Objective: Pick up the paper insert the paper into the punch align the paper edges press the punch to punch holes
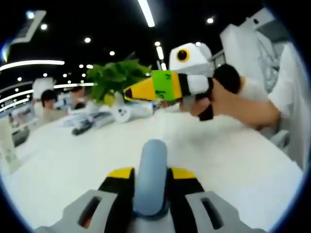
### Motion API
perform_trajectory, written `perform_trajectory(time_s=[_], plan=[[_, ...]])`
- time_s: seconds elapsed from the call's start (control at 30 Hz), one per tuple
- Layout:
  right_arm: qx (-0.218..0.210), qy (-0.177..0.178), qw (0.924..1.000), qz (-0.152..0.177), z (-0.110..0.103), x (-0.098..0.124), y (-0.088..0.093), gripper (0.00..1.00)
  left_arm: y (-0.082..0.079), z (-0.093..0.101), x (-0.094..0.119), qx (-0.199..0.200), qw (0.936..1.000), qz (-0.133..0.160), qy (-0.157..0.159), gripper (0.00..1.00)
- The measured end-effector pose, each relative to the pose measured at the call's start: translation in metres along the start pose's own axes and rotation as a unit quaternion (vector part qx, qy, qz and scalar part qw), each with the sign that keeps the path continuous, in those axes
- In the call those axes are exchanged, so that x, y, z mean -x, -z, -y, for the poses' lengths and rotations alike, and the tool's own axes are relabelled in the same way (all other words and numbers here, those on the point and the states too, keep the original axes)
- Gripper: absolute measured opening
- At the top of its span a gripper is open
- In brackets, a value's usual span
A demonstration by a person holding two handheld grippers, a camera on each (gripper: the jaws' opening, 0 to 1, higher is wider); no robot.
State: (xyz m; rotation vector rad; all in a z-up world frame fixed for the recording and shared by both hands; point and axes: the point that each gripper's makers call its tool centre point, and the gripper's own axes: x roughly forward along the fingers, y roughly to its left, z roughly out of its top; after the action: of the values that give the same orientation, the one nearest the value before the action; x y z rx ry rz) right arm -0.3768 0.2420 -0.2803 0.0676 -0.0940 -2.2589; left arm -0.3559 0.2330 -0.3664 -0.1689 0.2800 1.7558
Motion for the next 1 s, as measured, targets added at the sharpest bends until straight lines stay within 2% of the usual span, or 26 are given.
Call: perform_trajectory(time_s=[0.13, 0.23, 0.27, 0.3, 0.33, 0.37, 0.43, 0.5, 0.53, 0.57, 0.63, 0.8, 1.0], plan=[[-0.004, 0.002, 0.9998, -0.018, 0.010, 0.008, 0.026, 0.21, 0.000, 0.000, -0.001, -0.001, 1.0000, 0.001, -0.001, 0.36], [-0.048, -0.030, 0.9984, 0.005, 0.003, 0.010, 0.035, 0.24, -0.002, 0.002, -0.001, -0.001, 1.0000, 0.004, 0.002, 0.45], [-0.058, -0.030, 0.9978, 0.000, 0.004, 0.011, 0.038, 0.24, -0.003, 0.002, -0.001, -0.001, 1.0000, 0.006, 0.004, 0.49], [-0.047, -0.029, 0.9985, -0.006, 0.004, 0.012, 0.035, 0.25, -0.004, 0.002, -0.001, 0.000, 1.0000, 0.008, 0.005, 0.52], [-0.040, -0.036, 0.9984, 0.020, 0.002, 0.012, 0.025, 0.27, -0.005, 0.002, 0.000, 0.001, 0.9999, 0.010, 0.004, 0.52], [-0.055, -0.036, 0.9974, 0.029, 0.003, 0.013, 0.022, 0.28, -0.006, 0.001, 0.001, 0.004, 0.9999, 0.013, 0.004, 0.52], [-0.064, -0.033, 0.9971, 0.024, 0.008, 0.015, 0.023, 0.31, -0.010, 0.000, 0.003, 0.010, 0.9997, 0.023, 0.003, 0.52], [-0.088, -0.041, 0.9945, 0.038, 0.007, 0.013, 0.022, 0.34, -0.011, -0.001, 0.002, 0.013, 0.9996, 0.025, 0.002, 0.53], [-0.093, -0.040, 0.9943, 0.035, 0.008, 0.012, 0.024, 0.35, -0.011, -0.001, 0.002, 0.015, 0.9996, 0.025, 0.001, 0.54], [-0.091, -0.034, 0.9950, 0.025, 0.009, 0.012, 0.029, 0.37, -0.010, -0.001, 0.002, 0.017, 0.9996, 0.024, 0.000, 0.55], [-0.086, -0.034, 0.9954, 0.026, 0.010, 0.012, 0.029, 0.35, -0.009, -0.002, 0.002, 0.013, 0.9997, 0.021, -0.001, 0.55], [-0.087, -0.035, 0.9945, 0.046, 0.012, 0.014, 0.021, 0.35, -0.015, 0.001, 0.002, 0.014, 0.9996, 0.025, 0.002, 0.59], [-0.089, -0.040, 0.9940, 0.049, 0.012, 0.013, 0.019, 0.41, -0.030, -0.019, 0.008, 0.049, 0.9972, 0.056, -0.012, 0.60]])
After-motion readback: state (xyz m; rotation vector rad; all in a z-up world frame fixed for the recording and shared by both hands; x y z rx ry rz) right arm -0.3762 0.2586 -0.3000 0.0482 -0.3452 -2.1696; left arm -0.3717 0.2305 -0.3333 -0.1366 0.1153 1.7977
